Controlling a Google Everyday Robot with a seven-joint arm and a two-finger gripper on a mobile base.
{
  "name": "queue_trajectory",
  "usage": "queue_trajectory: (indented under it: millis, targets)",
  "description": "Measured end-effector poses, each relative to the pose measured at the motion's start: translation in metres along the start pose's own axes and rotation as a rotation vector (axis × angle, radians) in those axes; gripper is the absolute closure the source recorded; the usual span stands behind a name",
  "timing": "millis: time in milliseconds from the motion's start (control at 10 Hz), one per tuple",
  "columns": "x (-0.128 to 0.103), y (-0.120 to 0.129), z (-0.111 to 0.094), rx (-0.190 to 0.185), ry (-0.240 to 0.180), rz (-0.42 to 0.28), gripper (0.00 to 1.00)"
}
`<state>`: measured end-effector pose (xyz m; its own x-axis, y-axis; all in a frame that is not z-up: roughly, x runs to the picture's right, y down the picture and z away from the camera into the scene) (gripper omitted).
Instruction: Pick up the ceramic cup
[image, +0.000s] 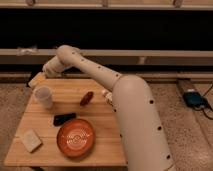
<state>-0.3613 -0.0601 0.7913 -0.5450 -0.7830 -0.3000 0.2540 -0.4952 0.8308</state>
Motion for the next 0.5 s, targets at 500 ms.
queue_trajectory:
  millis: [500]
  targets:
    - [-0.0014, -0.0012, 0.0002, 0.011, 0.001, -0.002, 0.2]
